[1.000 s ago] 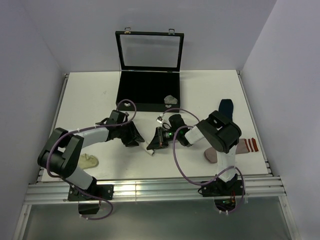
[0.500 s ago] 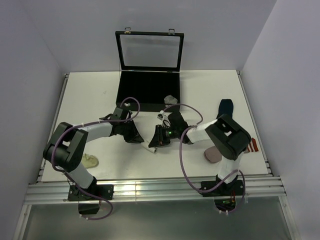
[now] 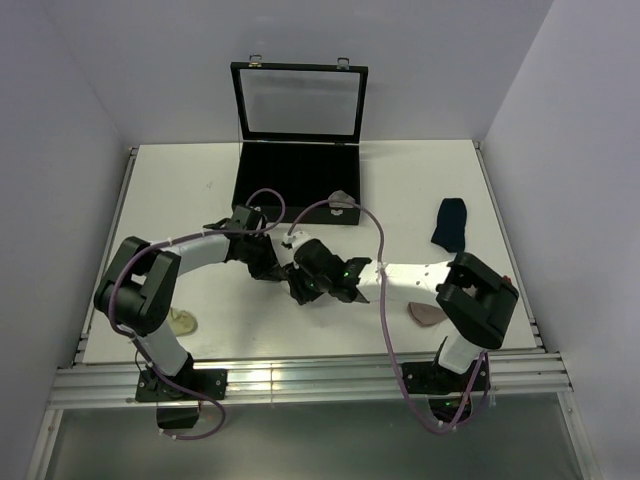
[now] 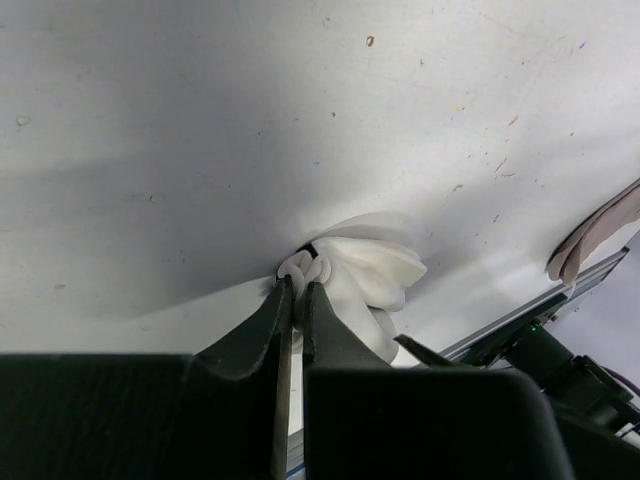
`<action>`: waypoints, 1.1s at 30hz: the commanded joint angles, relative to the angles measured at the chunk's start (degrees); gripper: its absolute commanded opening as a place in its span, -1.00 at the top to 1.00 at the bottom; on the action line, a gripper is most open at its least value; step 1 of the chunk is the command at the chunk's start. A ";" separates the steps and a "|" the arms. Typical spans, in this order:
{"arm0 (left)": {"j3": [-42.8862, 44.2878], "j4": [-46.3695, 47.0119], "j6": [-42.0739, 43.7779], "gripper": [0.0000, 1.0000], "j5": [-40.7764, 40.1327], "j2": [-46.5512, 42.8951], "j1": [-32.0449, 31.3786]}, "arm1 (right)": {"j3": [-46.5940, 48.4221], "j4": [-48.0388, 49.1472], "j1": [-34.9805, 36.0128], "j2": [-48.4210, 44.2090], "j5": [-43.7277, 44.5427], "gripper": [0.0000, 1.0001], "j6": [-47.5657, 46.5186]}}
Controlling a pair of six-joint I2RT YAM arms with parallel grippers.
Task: Roll the socks
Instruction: Roll the sock at the center of the board.
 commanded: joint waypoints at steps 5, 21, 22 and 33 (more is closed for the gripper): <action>2.61 -1.76 2.05 0.99 -0.97 1.76 -0.54 | 5.82 -4.62 6.29 2.02 16.20 0.03 -8.73; 4.20 -2.55 2.32 0.80 -0.62 2.46 -0.63 | 7.41 -4.62 10.53 11.34 23.06 0.79 -11.56; 4.20 -2.46 2.14 0.74 -0.79 2.11 -0.63 | 7.14 -4.53 10.09 11.51 22.71 0.91 -11.12; -1.86 2.02 -2.08 -0.50 -5.01 -9.75 2.27 | -3.14 8.63 -3.25 3.96 -9.87 1.00 -2.51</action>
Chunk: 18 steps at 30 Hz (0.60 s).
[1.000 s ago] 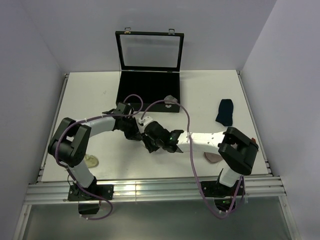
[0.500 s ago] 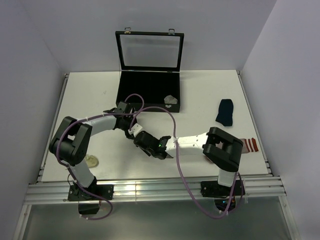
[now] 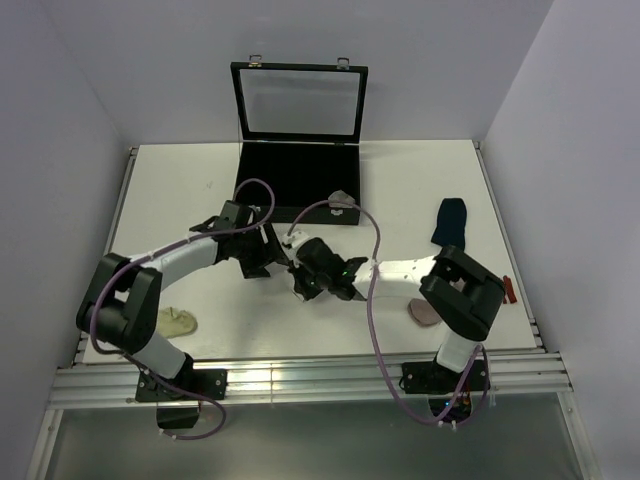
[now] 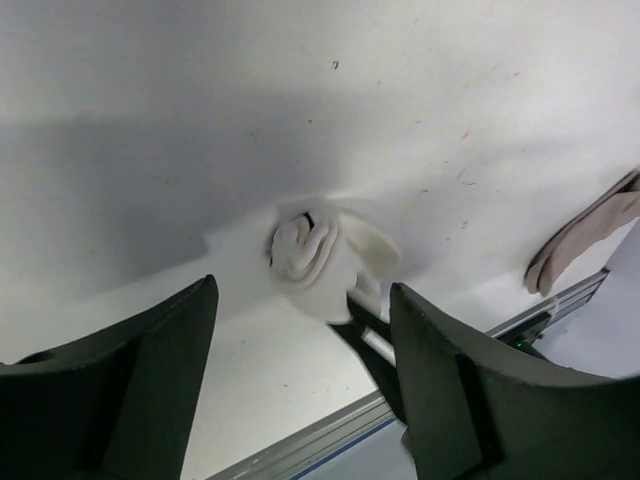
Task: Roll the socks
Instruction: Roll the sock at the center of the board.
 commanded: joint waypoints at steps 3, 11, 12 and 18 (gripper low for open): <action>-3.10 3.80 -2.19 -0.50 -1.58 -5.57 1.79 | -5.82 10.23 -8.94 -1.16 -24.90 1.00 8.66; -6.79 8.98 -4.04 -0.27 4.04 -3.72 1.70 | -11.09 25.44 -17.13 4.37 -42.23 1.00 22.28; -6.79 9.16 -4.04 -0.26 4.48 -3.55 1.70 | -11.27 28.16 -17.74 5.07 -44.77 1.00 23.51; -6.53 10.74 -4.65 -0.12 5.89 -1.00 0.83 | -12.06 33.18 -20.56 10.09 -47.95 1.00 29.49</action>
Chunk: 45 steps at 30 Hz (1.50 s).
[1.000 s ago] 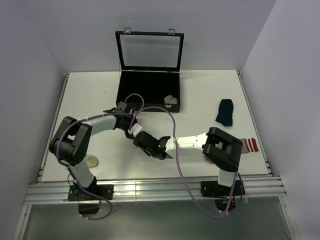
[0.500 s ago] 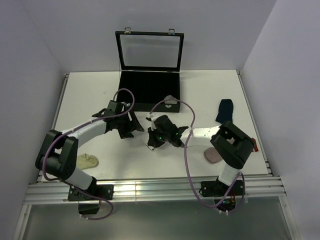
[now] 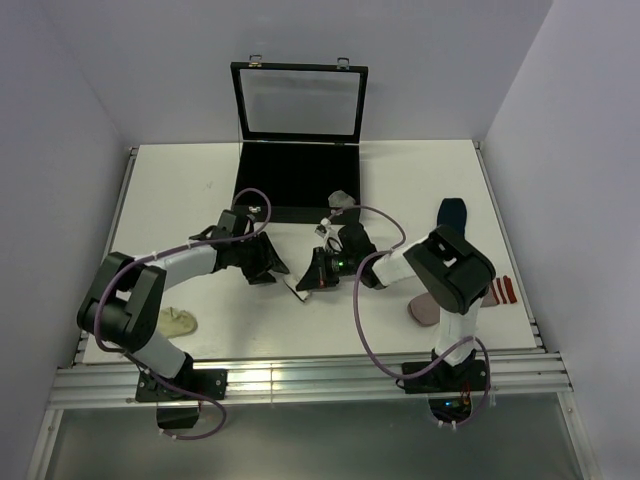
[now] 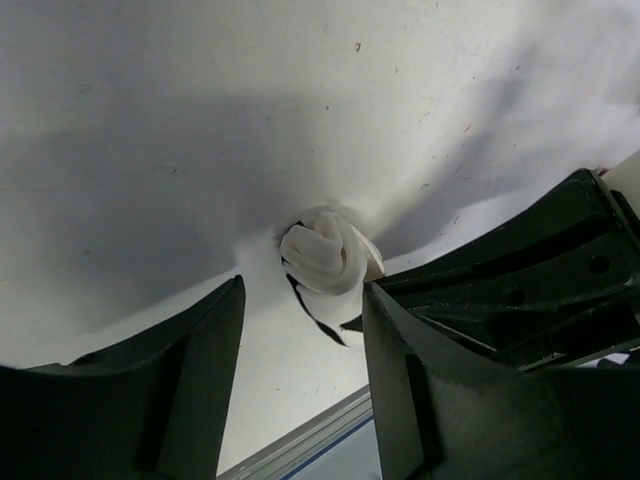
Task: Roll the socks
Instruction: Roll the sock at the center of the board.
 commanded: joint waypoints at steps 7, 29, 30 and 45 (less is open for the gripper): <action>1.12 3.93 -1.24 0.02 2.42 4.48 -2.20 | -3.49 9.88 -3.15 6.06 -5.94 1.00 8.82; 12.02 -10.57 4.20 0.99 -4.26 10.11 -4.04 | 8.90 -32.10 12.55 -17.40 40.18 0.07 -18.24; 12.20 -10.66 4.20 0.99 -4.35 10.11 -4.05 | 9.69 -32.83 13.88 -17.57 42.82 0.06 -19.73; 12.90 -11.28 4.47 0.99 -4.79 10.46 -4.66 | 17.60 -36.70 25.49 -6.59 59.89 0.05 -26.60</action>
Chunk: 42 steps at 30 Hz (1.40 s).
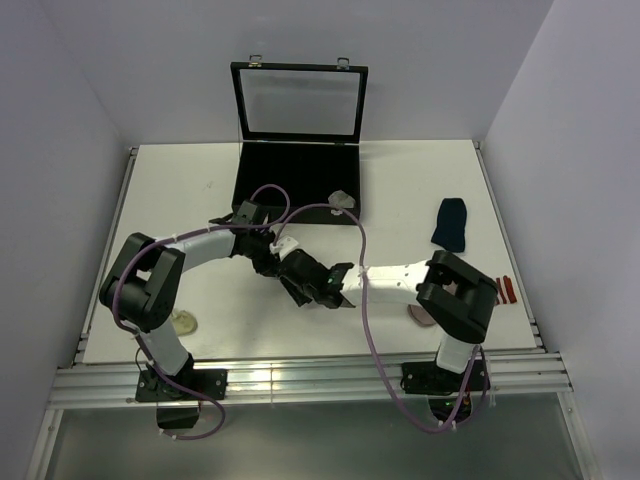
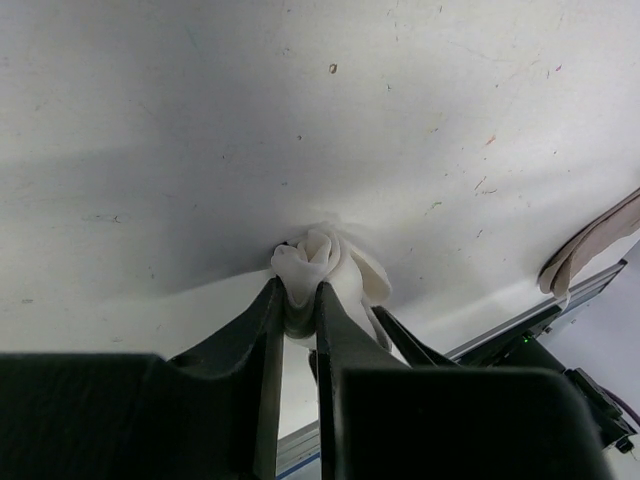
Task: Roll the socks
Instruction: Roll the sock at the center of the board.
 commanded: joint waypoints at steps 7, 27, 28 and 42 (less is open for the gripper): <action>1.58 -1.33 1.65 0.94 -1.02 1.24 -0.62 | 2.86 -0.15 3.59 3.57 8.57 0.38 -3.13; -7.82 9.21 -3.45 -0.24 1.34 -8.78 1.58 | -16.21 24.97 -16.80 1.62 -45.88 1.00 14.61; -8.43 9.82 -3.62 -0.22 1.61 -8.69 1.58 | -16.74 26.46 -17.59 2.24 -47.75 1.00 15.76; -10.11 12.91 -4.68 0.06 3.81 -3.51 0.88 | -19.03 35.01 -22.17 8.23 -53.84 1.00 22.45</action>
